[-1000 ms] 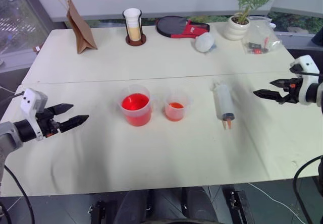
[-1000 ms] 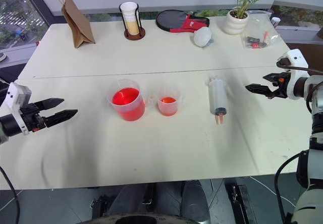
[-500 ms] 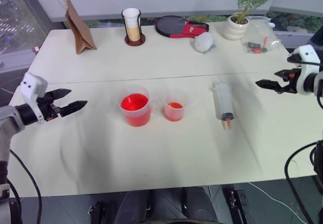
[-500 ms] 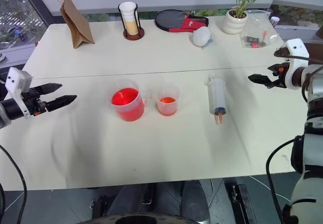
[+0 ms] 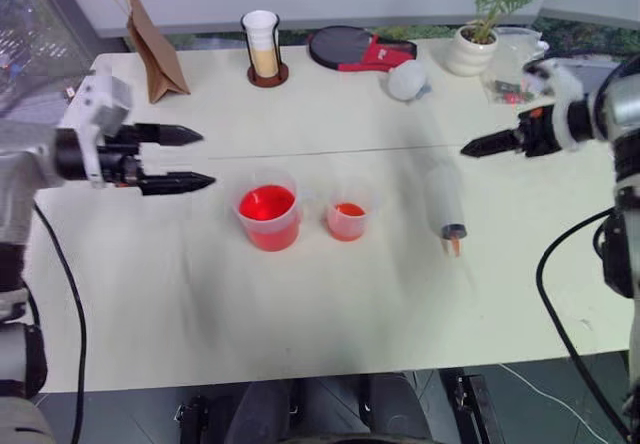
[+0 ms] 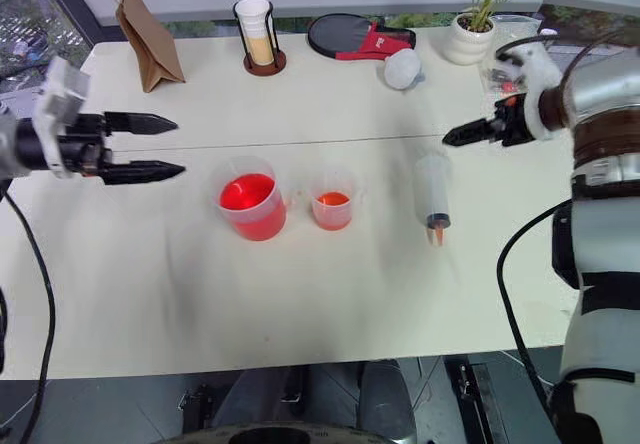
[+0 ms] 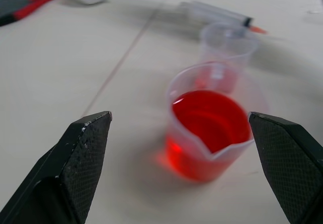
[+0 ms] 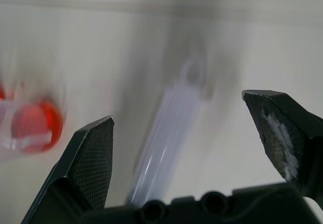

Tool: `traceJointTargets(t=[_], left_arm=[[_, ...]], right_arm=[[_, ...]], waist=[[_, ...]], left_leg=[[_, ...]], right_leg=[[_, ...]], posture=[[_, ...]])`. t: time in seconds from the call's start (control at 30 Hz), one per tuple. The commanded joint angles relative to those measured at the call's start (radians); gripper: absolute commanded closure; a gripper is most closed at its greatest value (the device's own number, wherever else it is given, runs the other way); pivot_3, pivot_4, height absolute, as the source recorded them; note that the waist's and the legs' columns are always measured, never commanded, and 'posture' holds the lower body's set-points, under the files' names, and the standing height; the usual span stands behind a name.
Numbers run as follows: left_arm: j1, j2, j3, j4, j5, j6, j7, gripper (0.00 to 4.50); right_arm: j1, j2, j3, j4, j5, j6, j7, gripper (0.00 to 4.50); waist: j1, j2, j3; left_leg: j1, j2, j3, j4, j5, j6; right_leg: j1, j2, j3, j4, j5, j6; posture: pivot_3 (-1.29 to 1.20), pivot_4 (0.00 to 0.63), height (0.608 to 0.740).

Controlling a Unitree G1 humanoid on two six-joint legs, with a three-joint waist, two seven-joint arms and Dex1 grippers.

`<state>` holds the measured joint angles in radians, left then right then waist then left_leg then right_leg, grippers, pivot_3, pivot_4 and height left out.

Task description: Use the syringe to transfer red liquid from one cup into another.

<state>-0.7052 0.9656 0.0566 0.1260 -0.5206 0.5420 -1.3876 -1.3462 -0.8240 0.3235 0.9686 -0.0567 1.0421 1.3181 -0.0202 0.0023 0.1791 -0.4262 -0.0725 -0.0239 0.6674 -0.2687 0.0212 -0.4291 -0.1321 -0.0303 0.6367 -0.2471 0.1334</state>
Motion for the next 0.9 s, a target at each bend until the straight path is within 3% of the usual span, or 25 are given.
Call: traceJointTargets(t=[0.03, 0.27, 0.47, 0.57, 0.7, 0.73, 0.9], left_arm=[[-0.017, -0.021, 0.020, -0.127, -0.046, 0.022, 0.020, 0.03], [0.055, -0.036, 0.029, -0.311, -0.095, 0.072, 0.070, 0.03], [0.091, -0.045, 0.052, -0.362, -0.121, 0.095, 0.131, 0.03], [0.128, -0.037, 0.066, -0.375, -0.122, 0.099, 0.155, 0.00], [0.157, -0.026, 0.091, -0.380, -0.126, 0.106, 0.174, 0.00], [0.162, -0.023, 0.096, -0.376, -0.123, 0.105, 0.176, 0.00], [0.157, -0.004, 0.128, -0.292, -0.092, 0.076, 0.188, 0.00]], right_arm=[[-0.032, 0.023, 0.026, 0.055, -0.021, 0.072, 0.008, 0.00], [-0.033, 0.130, 0.026, 0.160, -0.034, 0.104, -0.065, 0.00], [-0.025, 0.212, -0.045, 0.240, -0.030, 0.020, -0.257, 0.00], [-0.014, 0.244, -0.058, 0.258, -0.043, -0.022, -0.324, 0.92], [-0.020, 0.265, -0.069, 0.269, -0.051, -0.026, -0.350, 2.92], [-0.023, 0.268, -0.071, 0.270, -0.051, -0.017, -0.347, 3.10], [-0.084, 0.242, -0.160, 0.254, 0.007, 0.039, -0.349, 3.11]], waist=[[0.000, 0.000, 0.000], [-0.004, 0.000, 0.000], [-0.003, 0.000, 0.000], [-0.003, -0.001, -0.001], [-0.005, -0.002, -0.001], [-0.006, -0.003, -0.002], [-0.005, -0.003, -0.002]], left_leg=[[0.000, 0.000, 0.000, 0.000, 0.000, 0.000], [0.001, 0.000, 0.000, 0.000, 0.000, -0.001], [0.001, 0.000, -0.001, 0.000, 0.001, -0.002], [0.002, 0.000, -0.001, 0.000, 0.001, -0.003], [0.003, 0.000, -0.002, 0.000, 0.002, -0.003], [0.004, 0.000, -0.002, 0.000, 0.002, -0.003], [0.005, 0.000, -0.002, 0.000, 0.002, -0.003]], right_leg=[[0.000, 0.000, 0.000, 0.001, 0.000, 0.000], [-0.001, 0.000, 0.000, 0.001, 0.000, 0.000], [-0.001, 0.000, 0.000, 0.002, 0.000, 0.000], [0.000, 0.000, 0.000, 0.003, 0.000, 0.000], [0.000, 0.000, 0.000, 0.003, 0.000, 0.000], [0.001, 0.000, 0.000, 0.003, 0.000, 0.000], [0.002, 0.000, 0.000, 0.005, 0.000, 0.000]], posture=[[0.00, 0.150, 0.740], [0.00, 0.150, 0.740], [0.00, 0.150, 0.740], [0.00, 0.150, 0.740], [0.00, 0.150, 0.740], [0.00, 0.150, 0.740], [0.00, 0.150, 0.740]])
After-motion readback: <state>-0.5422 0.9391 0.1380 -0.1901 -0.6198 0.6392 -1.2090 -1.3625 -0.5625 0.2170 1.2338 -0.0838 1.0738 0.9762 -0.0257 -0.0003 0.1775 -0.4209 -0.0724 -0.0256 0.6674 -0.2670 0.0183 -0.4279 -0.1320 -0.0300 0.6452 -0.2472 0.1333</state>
